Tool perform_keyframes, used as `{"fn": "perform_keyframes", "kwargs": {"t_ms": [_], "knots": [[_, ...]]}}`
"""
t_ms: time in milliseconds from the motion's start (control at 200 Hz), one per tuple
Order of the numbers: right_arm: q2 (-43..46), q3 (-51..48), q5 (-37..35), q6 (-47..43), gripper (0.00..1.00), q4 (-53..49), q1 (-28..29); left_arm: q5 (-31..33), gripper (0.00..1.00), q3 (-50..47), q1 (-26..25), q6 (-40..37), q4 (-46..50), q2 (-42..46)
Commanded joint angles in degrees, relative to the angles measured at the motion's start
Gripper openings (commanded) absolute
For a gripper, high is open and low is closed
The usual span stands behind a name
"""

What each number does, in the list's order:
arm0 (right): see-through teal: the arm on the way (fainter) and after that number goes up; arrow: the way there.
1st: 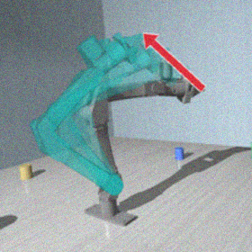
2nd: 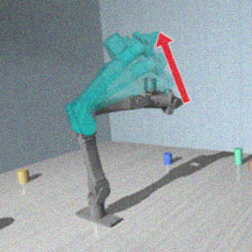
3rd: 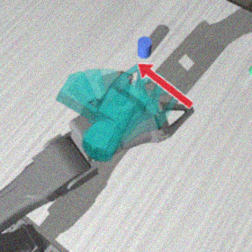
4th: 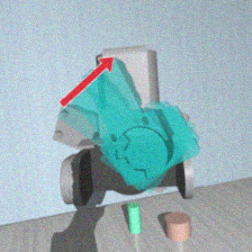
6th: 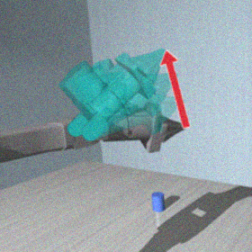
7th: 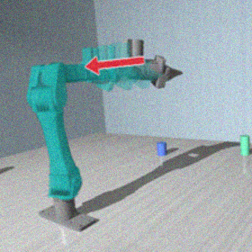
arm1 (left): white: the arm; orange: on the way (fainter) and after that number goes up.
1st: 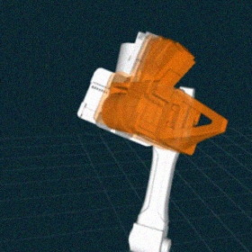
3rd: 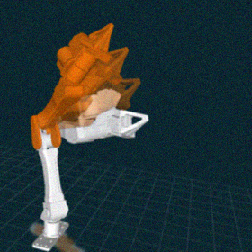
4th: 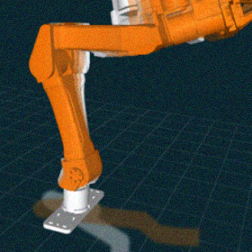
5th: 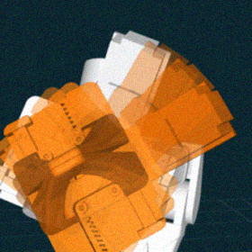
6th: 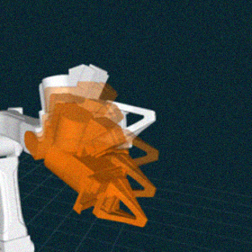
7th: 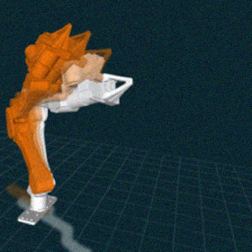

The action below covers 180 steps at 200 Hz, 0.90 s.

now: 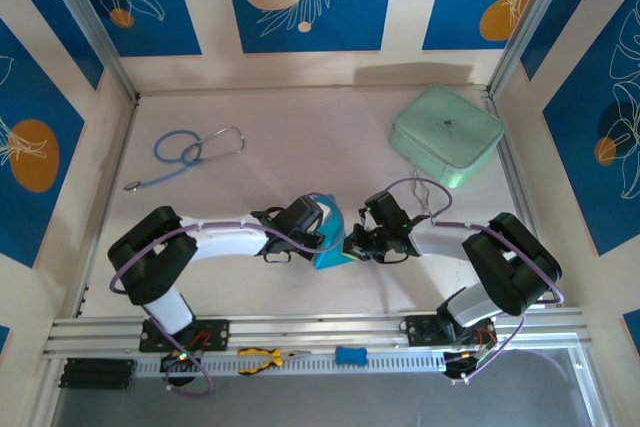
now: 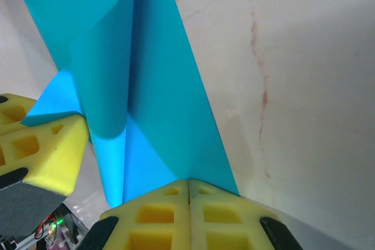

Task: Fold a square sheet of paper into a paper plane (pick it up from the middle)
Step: Fold the paper at the center of the table.

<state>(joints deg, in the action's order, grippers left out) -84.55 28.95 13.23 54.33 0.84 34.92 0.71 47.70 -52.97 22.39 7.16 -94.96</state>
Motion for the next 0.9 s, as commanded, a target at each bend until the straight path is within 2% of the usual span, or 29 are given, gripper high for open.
{"fn": "perform_keyframes", "kwargs": {"t_ms": [0,895], "knots": [[-0.9,-0.1,-1.5,0.2,0.03,-4.7,0.4,1.2,0.09,1.4,0.7,0.4,1.5,-0.5],[-1.3,0.0,-1.1,0.2,0.03,-4.3,0.5,0.0,0.10,1.7,0.7,-0.2,0.8,-2.1]]}}
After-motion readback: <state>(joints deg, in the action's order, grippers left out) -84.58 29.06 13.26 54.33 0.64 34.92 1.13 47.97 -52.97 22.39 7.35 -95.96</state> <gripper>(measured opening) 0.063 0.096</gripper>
